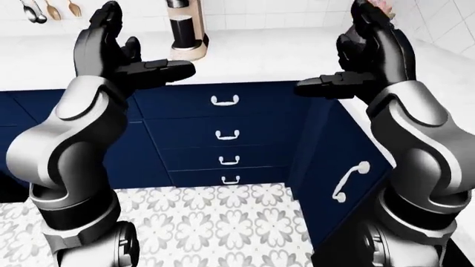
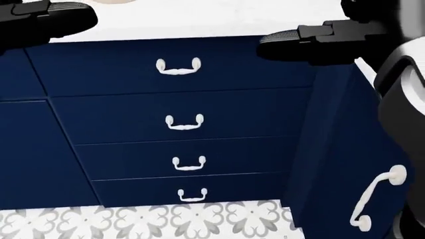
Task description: Press the button on the coffee machine to serve coffee.
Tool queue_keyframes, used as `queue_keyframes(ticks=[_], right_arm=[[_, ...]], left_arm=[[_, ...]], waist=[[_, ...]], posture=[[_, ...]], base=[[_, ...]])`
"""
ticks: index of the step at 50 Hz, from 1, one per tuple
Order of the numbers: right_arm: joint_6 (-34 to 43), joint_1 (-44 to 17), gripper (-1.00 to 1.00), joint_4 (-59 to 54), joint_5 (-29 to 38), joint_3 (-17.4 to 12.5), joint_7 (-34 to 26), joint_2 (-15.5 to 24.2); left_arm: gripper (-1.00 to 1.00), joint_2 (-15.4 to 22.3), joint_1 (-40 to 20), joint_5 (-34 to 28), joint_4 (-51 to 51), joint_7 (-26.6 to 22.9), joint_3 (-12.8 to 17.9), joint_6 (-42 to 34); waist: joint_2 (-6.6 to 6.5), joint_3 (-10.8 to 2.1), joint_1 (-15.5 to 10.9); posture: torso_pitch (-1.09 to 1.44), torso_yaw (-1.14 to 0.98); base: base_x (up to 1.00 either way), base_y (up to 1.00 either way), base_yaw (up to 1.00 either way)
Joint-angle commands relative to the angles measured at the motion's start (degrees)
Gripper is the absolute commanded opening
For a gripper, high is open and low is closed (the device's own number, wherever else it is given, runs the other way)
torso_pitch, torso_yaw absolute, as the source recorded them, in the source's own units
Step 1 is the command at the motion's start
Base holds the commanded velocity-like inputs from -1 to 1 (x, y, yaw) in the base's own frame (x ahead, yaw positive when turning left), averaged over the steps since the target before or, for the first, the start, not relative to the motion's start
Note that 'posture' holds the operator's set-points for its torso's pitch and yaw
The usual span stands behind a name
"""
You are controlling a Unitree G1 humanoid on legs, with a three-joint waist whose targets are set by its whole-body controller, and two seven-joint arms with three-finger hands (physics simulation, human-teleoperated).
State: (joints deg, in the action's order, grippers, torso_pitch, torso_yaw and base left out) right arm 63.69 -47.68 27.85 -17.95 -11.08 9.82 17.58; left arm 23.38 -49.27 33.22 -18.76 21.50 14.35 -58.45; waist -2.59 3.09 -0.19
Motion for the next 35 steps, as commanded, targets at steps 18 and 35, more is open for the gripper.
queue_keyframes(ticks=[18,35], right_arm=[[-1.8,-1.6,1.0,0.8,0.4,-0.2,-0.3,0.6],[-1.6,-1.5,1.0,1.0,0.3,-0.6,-0.4,0.6]], left_arm=[[1.0,0.4,-2.2,-0.5,-1.3,-0.2,0.4,1.7],[1.0,0.3,-2.3,-0.3,-1.5,0.1,0.4,1.4]], waist=[[4.64,-1.99,0.0],[0.16,-2.57,0.3]], posture=[[0.0,0.0],[0.0,0.0]], base=[[0.18,0.04,0.0],[0.06,0.23,0.0]])
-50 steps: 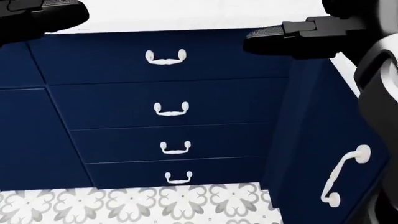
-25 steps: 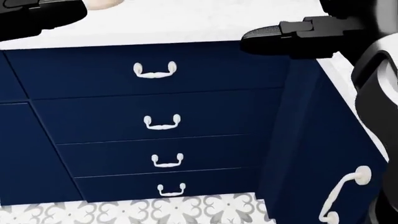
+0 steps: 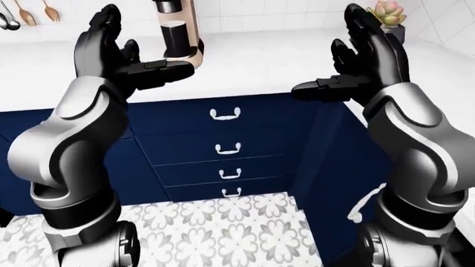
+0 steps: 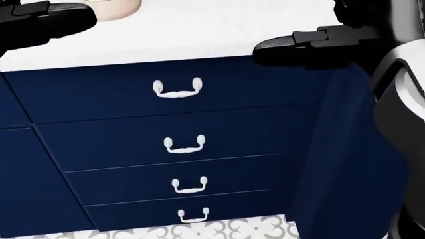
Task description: Press the button on the coffee machine to serve coffee.
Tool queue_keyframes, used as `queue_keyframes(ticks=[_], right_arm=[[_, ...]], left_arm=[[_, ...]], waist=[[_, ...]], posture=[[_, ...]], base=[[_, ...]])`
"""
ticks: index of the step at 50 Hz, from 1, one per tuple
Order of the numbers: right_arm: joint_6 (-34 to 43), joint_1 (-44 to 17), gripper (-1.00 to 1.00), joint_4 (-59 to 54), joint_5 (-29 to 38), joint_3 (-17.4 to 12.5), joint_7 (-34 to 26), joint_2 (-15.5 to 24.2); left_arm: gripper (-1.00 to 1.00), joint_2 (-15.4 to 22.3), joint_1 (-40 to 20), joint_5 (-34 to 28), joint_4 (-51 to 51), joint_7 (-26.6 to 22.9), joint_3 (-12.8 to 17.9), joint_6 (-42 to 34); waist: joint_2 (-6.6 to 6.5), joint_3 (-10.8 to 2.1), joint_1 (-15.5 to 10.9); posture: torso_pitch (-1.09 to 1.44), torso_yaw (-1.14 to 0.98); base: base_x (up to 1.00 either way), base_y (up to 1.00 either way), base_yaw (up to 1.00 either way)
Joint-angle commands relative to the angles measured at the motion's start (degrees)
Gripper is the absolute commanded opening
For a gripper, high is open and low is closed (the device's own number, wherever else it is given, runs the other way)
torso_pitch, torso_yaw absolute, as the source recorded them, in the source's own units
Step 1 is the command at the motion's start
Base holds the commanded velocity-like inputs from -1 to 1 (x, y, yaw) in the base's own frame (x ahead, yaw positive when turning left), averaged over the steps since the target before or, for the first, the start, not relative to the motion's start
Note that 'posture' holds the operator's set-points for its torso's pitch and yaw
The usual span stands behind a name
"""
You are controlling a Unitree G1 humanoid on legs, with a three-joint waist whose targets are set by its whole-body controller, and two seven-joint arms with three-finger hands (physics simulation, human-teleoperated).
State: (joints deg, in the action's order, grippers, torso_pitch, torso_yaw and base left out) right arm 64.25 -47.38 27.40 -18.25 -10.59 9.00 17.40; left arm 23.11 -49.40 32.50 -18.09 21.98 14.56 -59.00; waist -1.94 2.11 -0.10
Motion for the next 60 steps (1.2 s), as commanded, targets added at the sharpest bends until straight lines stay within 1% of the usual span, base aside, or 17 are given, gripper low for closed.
queue_keyframes(ticks=[1,6,8,9,11,17,19,21,22,31,34,44,46,48,49,50,60], right_arm=[[-2.1,-1.9,1.0,1.4,0.6,-1.0,0.5,0.7],[-1.7,-2.2,1.0,1.6,0.4,-1.1,0.6,0.8],[-1.7,-2.2,1.0,1.6,0.3,-1.1,0.7,0.8],[-1.7,-2.2,1.0,1.6,0.3,-1.1,0.7,0.8],[-1.8,-2.1,1.0,1.5,0.4,-1.0,0.7,0.7],[-1.9,-2.1,1.0,1.5,0.4,-1.0,0.5,0.8],[-1.8,-2.2,1.0,1.6,0.3,-1.1,0.5,0.9],[-1.8,-2.2,1.0,1.6,0.3,-1.1,0.5,0.9],[-1.5,-2.3,1.0,1.8,0.2,-1.1,0.6,0.9],[-1.8,-2.1,1.0,1.7,0.1,-1.0,0.4,0.8],[-1.6,-2.3,1.0,1.8,0.1,-1.1,0.6,0.9],[-1.9,-2.3,1.0,1.8,-0.2,-1.1,0.6,0.9],[-1.6,-2.4,1.0,2.0,-0.4,-1.3,0.7,0.9],[-1.6,-2.3,1.0,2.1,-0.5,-1.4,0.7,0.9],[-1.6,-2.3,1.0,2.1,-0.6,-1.5,0.7,0.9],[-1.9,-2.0,1.0,2.1,-0.7,-1.4,0.7,0.9],[-1.8,-2.3,1.0,1.9,-2.3,-2.4,1.3,1.3]], left_arm=[[1.0,0.6,-2.1,0.4,-2.1,-0.5,0.1,2.1],[1.0,0.6,-2.1,0.3,-2.2,-0.5,0.1,2.0],[1.0,0.5,-2.0,0.4,-2.3,-0.5,0.1,2.0],[1.0,0.5,-2.0,0.4,-2.3,-0.5,0.1,2.0],[1.0,0.5,-2.1,0.4,-2.4,-0.5,0.2,1.8],[1.0,0.6,-2.2,0.4,-2.4,-0.4,0.2,1.7],[1.0,0.5,-2.1,0.4,-2.4,-0.5,0.1,1.7],[1.0,0.5,-2.2,0.4,-2.4,-0.5,0.2,1.7],[1.0,0.5,-2.2,0.5,-2.5,-0.4,0.2,1.6],[1.0,0.6,-2.0,0.0,-2.3,-0.9,-0.1,2.0],[1.0,0.4,-2.1,0.1,-2.5,-0.8,0.1,1.8],[1.0,0.5,-2.2,0.1,-2.4,-0.8,0.0,2.0],[1.0,0.4,-2.2,0.2,-2.7,-0.7,0.1,1.7],[1.0,0.4,-2.2,0.1,-2.5,-0.7,0.0,1.9],[1.0,0.4,-2.1,0.1,-2.6,-0.7,0.0,1.9],[1.0,0.3,-2.2,0.3,-2.8,-0.5,0.1,1.5],[1.0,-0.4,-1.7,0.0,-2.3,-0.9,-0.4,2.3]], waist=[[-0.05,-1.4,0.2],[2.89,-0.97,0.0],[5.64,-1.66,-0.2],[3.57,-1.28,0.2],[4.82,-1.55,0.0],[2.56,-0.94,0.2],[0.44,-0.83,0.5],[-3.85,-1.97,0.7],[-2.14,-2.07,0.6],[2.12,-0.82,0.4],[5.7,-1.27,0.1],[2.17,-0.74,0.3],[-0.32,-1.0,0.7],[-5.28,-2.18,0.7],[-1.82,-1.3,0.6],[-2.76,-1.02,0.7],[3.15,-0.74,0.3]], posture=[[0.0,0.0],[0.0,0.0],[0.0,0.0],[0.0,0.0],[0.0,0.0],[0.0,0.0],[0.0,0.0],[0.0,0.0],[0.0,0.0],[0.0,0.0],[0.0,0.0],[0.0,0.0],[0.0,0.0],[0.0,0.0],[0.0,0.0],[0.0,0.0],[0.0,0.0]], base=[[0.05,0.27,0.0],[0.04,0.27,0.0],[0.04,0.28,0.0],[0.05,0.28,0.0],[0.04,0.27,0.0],[0.04,0.28,0.0],[0.04,0.27,0.0],[0.04,0.28,0.0],[0.04,0.28,0.0],[0.04,0.28,0.0],[0.04,0.27,0.0],[0.04,0.32,0.0],[0.04,0.34,0.0],[0.04,0.34,0.0],[0.05,0.34,0.0],[0.04,0.34,0.0],[0.04,0.34,0.0]])
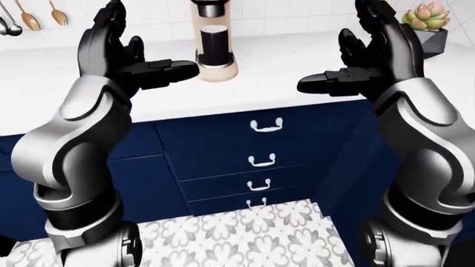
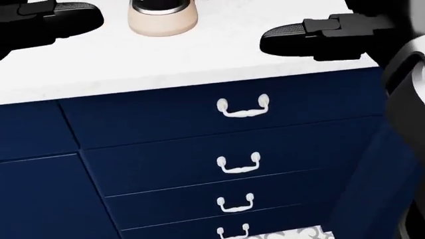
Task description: Press the button on the coffee machine to serve coffee.
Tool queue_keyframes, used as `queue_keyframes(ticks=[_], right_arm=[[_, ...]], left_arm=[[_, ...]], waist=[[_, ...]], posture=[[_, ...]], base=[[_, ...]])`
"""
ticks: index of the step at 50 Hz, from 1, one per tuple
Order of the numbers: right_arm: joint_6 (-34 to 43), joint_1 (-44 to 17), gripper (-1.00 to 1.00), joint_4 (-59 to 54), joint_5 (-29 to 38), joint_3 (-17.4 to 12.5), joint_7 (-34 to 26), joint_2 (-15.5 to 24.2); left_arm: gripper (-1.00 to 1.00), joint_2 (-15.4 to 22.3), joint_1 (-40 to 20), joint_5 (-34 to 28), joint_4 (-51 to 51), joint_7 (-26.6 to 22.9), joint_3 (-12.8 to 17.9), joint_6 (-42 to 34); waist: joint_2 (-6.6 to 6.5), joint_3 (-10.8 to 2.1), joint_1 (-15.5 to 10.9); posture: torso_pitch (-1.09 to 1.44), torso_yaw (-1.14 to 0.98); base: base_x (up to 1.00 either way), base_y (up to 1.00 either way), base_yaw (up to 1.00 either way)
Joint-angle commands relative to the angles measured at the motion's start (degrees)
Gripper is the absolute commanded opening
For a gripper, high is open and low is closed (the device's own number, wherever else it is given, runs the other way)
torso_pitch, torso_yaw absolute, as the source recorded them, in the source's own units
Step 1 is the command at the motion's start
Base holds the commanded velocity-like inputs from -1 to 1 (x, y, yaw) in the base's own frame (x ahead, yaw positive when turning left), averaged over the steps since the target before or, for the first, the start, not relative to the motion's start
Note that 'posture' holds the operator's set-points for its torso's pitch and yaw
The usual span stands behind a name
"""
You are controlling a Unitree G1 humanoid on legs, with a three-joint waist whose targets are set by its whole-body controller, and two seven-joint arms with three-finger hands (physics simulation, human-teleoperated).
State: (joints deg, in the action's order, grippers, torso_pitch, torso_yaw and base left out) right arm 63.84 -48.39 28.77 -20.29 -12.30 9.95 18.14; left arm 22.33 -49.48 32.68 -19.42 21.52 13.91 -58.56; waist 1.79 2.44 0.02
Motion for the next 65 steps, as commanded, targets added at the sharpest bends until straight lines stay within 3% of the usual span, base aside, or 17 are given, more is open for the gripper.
queue_keyframes(ticks=[1,2,3,7,10,13,15,16,17,32,34,44,48,57,60,62,65], right_arm=[[-1.5,-1.4,1.0,0.4,-0.5,-0.8,0.4,0.7],[-1.3,-1.5,1.0,0.5,-0.9,-1.1,0.6,0.8],[-1.1,-1.6,1.0,0.6,-1.4,-1.5,0.9,0.9],[-2.0,-1.4,1.0,-0.1,-2.6,-1.7,1.7,1.3],[-2.5,-0.9,1.0,-0.2,-3.2,-1.5,2.0,1.6],[-3.2,-0.7,1.0,-0.5,-3.5,-1.3,2.1,2.0],[-2.6,-1.0,1.0,-0.2,-3.8,-1.2,2.4,2.1],[-3.0,-0.8,1.0,-0.4,-3.8,-1.2,2.3,2.2],[-2.8,-0.9,1.0,-0.2,-4.0,-1.2,2.4,2.3],[-2.4,-1.1,1.0,0.4,-4.9,-0.7,3.0,2.2],[-3.0,-0.9,1.0,-0.1,-4.8,-0.7,2.9,2.2],[-3.3,-0.7,1.0,0.1,-4.5,-0.4,2.7,2.0],[-3.3,-0.5,1.0,0.2,-4.1,-0.1,2.3,1.9],[-2.7,-1.2,1.0,1.0,-3.6,-0.4,2.4,1.7],[-3.4,-0.9,1.0,0.3,-3.4,-0.1,2.1,1.5],[-3.0,-1.1,1.0,0.5,-3.5,-0.2,2.1,1.6],[-2.6,-1.3,1.0,0.9,-3.7,-0.4,2.3,1.6]], left_arm=[[1.0,0.3,-1.4,-0.4,-0.7,-0.6,0.0,2.3],[1.0,0.2,-1.2,-0.6,-0.4,-0.8,-0.1,2.6],[1.0,0.1,-1.2,-0.6,-0.5,-0.8,0.0,2.4],[1.0,-0.4,-0.7,-1.3,-0.2,-1.2,-0.5,2.9],[1.0,-0.4,-0.7,-1.6,-0.2,-1.6,-0.2,2.8],[1.0,-0.4,-0.9,-1.6,-0.5,-1.5,-0.1,2.4],[1.0,-0.6,-0.9,-1.8,-0.6,-1.4,-0.4,2.3],[1.0,-0.6,-0.8,-1.8,-0.8,-1.5,-0.4,2.3],[1.0,-0.7,-0.9,-1.8,-1.0,-1.4,-0.3,2.0],[1.0,-0.8,-1.6,-2.1,-2.7,-1.2,-0.3,0.5],[1.0,-0.8,-1.5,-2.2,-2.6,-1.3,-0.3,0.6],[1.0,-0.8,-1.5,-2.3,-2.6,-1.4,-0.2,0.7],[1.0,-0.7,-1.7,-2.0,-2.8,-1.3,0.1,0.4],[1.0,-0.6,-1.9,-1.9,-2.8,-0.9,0.2,0.4],[1.0,-0.5,-1.9,-2.1,-2.1,-1.0,0.0,1.0],[1.0,-0.5,-1.8,-2.1,-2.3,-1.0,-0.1,0.9],[1.0,-0.6,-1.8,-1.8,-2.7,-0.8,-0.1,0.5]], waist=[[0.38,-1.18,0.1],[1.93,-1.51,0.0],[0.45,-1.33,0.2],[1.13,-2.29,0.1],[-0.4,-1.33,0.1],[-3.6,-1.12,0.6],[-8.79,-2.4,0.6],[-5.28,-1.46,0.5],[-6.35,-1.34,0.6],[-0.33,-1.27,-0.3],[1.62,-1.59,-0.5],[-1.18,-0.65,-0.3],[-5.9,-1.6,0.5],[-3.24,-0.9,-0.3],[-1.05,-0.66,-0.6],[2.02,-1.41,-0.9],[1.81,-0.98,-0.9]], posture=[[0.0,0.0],[0.0,0.0],[0.0,0.0],[0.0,0.0],[0.0,0.0],[0.0,0.0],[0.0,0.0],[0.0,0.0],[0.0,0.0],[0.0,0.0],[0.0,0.0],[0.0,0.0],[0.0,0.0],[0.0,0.0],[0.0,0.0],[0.0,0.0],[0.0,0.0]], base=[[0.05,0.33,0.0],[0.05,0.32,0.0],[0.05,0.32,0.0],[0.05,0.32,0.0],[0.06,0.33,0.0],[0.07,0.32,0.0],[0.08,0.31,0.0],[0.09,0.25,0.0],[0.11,0.24,0.0],[0.12,0.13,0.0],[0.13,0.0,0.0],[0.14,0.0,0.0],[0.14,0.0,0.0],[0.14,0.0,0.0],[0.17,0.0,0.0],[0.18,0.0,0.0],[0.18,0.0,0.0]])
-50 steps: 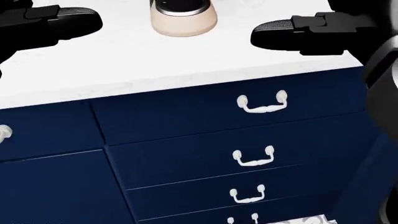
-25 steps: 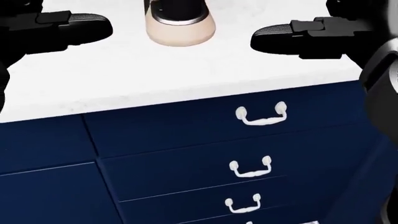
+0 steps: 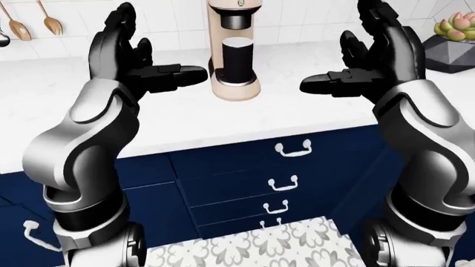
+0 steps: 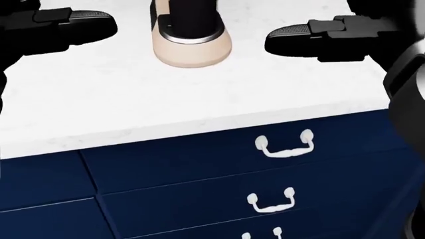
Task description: Press the button on the coffee machine to serve coffee.
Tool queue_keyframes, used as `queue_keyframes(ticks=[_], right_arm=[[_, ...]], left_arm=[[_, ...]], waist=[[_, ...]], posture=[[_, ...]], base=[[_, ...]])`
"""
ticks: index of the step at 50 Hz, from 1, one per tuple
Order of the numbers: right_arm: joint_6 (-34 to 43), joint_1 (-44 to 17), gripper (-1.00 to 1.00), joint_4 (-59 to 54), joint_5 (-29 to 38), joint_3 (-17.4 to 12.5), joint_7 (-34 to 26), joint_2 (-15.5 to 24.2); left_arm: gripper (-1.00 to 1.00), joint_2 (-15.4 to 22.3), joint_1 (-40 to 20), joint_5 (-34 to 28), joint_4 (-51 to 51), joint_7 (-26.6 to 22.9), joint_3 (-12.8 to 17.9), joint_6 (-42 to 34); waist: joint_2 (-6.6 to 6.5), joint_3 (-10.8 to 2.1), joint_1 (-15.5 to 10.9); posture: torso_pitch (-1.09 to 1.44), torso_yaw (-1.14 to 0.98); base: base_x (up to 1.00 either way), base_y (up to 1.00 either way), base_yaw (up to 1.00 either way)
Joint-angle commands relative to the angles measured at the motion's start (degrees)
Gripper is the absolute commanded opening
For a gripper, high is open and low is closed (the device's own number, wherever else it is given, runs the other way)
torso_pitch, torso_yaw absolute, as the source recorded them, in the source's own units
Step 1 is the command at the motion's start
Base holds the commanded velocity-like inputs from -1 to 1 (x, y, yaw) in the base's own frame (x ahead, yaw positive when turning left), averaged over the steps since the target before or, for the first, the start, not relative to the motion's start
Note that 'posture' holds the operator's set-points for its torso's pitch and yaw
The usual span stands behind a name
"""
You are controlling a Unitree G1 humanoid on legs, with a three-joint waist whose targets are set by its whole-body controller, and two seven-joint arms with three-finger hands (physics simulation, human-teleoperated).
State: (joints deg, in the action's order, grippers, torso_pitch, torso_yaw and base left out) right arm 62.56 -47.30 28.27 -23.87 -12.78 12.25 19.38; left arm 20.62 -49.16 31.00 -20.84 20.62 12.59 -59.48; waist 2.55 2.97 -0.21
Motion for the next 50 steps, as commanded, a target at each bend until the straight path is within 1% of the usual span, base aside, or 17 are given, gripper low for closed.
queue_keyframes(ticks=[1,8,11,12,14,20,22,24,33,36,37,39,43,45,46,47,50], right_arm=[[-1.3,-2.4,1.0,1.4,-0.1,0.1,0.0,0.4],[-1.7,-2.2,1.0,1.1,-0.1,0.1,-0.2,0.5],[-2.2,-2.1,1.0,0.9,-0.1,-0.1,-0.1,0.6],[-2.2,-2.2,1.0,0.8,-0.1,0.0,-0.1,0.5],[-1.8,-2.3,1.0,1.2,-0.3,-0.1,0.0,0.6],[-2.2,-1.9,1.0,1.0,-0.2,0.2,0.0,0.3],[-2.0,-2.0,1.0,1.2,-0.3,0.1,0.0,0.4],[-1.8,-2.2,1.0,1.3,-0.5,0.0,0.1,0.4],[-2.6,-2.1,1.0,1.0,-1.0,0.3,0.0,0.0],[-2.5,-2.2,1.0,1.0,-1.2,0.1,0.2,0.0],[-2.9,-1.9,1.0,0.8,-1.2,0.2,0.0,0.0],[-2.8,-2.0,1.0,0.8,-1.2,0.2,0.2,0.1],[-3.1,-2.3,1.0,0.8,-1.1,-0.1,0.9,0.0],[-3.3,-1.9,1.0,0.6,-0.8,0.5,0.7,0.3],[-3.2,-2.0,1.0,0.5,-0.6,0.6,0.6,0.4],[-3.3,-1.9,1.0,0.4,-0.4,0.7,0.5,0.5],[-2.6,-2.3,1.0,0.9,-0.4,0.5,0.6,0.3]], left_arm=[[1.0,1.1,-2.1,-0.1,-1.3,0.1,1.3,1.4],[1.0,1.0,-2.0,-0.4,-1.3,0.0,1.1,1.6],[1.0,1.0,-1.9,-0.6,-0.9,-0.2,1.0,1.9],[1.0,1.0,-2.0,-0.5,-1.0,-0.2,1.0,1.7],[1.0,0.9,-1.8,-0.7,-0.9,-0.3,0.9,2.0],[1.0,0.8,-1.9,-0.7,-1.2,-0.3,1.1,1.7],[1.0,0.8,-1.8,-0.7,-1.3,-0.3,1.0,1.6],[1.0,0.7,-1.9,-0.6,-1.5,-0.2,1.1,1.4],[1.0,0.7,-2.0,-0.6,-1.7,-0.1,1.0,1.2],[1.0,0.7,-1.9,-0.7,-1.6,-0.2,1.0,1.3],[1.0,0.6,-1.8,-0.7,-1.6,-0.2,0.9,1.4],[1.0,0.5,-1.7,-0.8,-1.7,-0.3,0.8,1.4],[1.0,0.6,-1.9,-0.7,-1.7,-0.3,1.0,1.3],[1.0,0.6,-1.9,-0.7,-1.7,-0.2,1.1,1.2],[1.0,0.7,-2.1,-0.5,-1.8,-0.2,1.2,1.0],[1.0,0.7,-2.0,-0.6,-1.6,-0.2,1.1,1.2],[1.0,0.7,-2.0,-0.6,-1.6,-0.2,1.0,1.2]], waist=[[0.65,-1.64,-0.4],[-3.16,-1.07,0.2],[-7.76,-2.18,0.8],[-5.74,-1.81,0.2],[-6.61,-1.69,0.4],[-3.63,-1.42,-0.2],[-2.04,-1.46,-0.5],[0.97,-2.09,-0.8],[-1.34,-0.11,0.3],[-5.23,-0.99,1.0],[-2.72,-0.36,0.8],[-2.93,-1.41,0.6],[-2.3,-1.59,0.3],[-2.18,-1.65,0.2],[-2.46,-2.9,0.0],[-2.82,-2.45,-1.6],[-4.31,-2.09,-1.3]], posture=[[0.0,0.0],[0.0,0.0],[0.0,0.0],[0.0,0.0],[0.0,0.0],[0.0,0.0],[0.0,0.0],[0.0,0.0],[0.0,0.0],[0.0,0.0],[0.0,0.0],[0.0,0.0],[0.0,0.0],[0.0,0.0],[0.0,0.0],[0.0,0.0],[0.0,0.0]], base=[[0.19,0.0,0.0],[0.18,0.0,0.0],[0.18,0.0,0.0],[0.16,0.0,0.0],[0.17,0.0,0.0],[0.18,0.0,0.0],[0.18,0.0,0.0],[0.18,0.0,0.0],[0.09,0.0,0.0],[0.0,0.0,0.0],[0.0,0.0,0.0],[0.0,0.0,0.0],[0.0,0.0,0.0],[0.0,0.0,0.0],[0.0,0.0,0.08],[-0.12,0.0,1.0],[-0.13,0.0,1.0]])
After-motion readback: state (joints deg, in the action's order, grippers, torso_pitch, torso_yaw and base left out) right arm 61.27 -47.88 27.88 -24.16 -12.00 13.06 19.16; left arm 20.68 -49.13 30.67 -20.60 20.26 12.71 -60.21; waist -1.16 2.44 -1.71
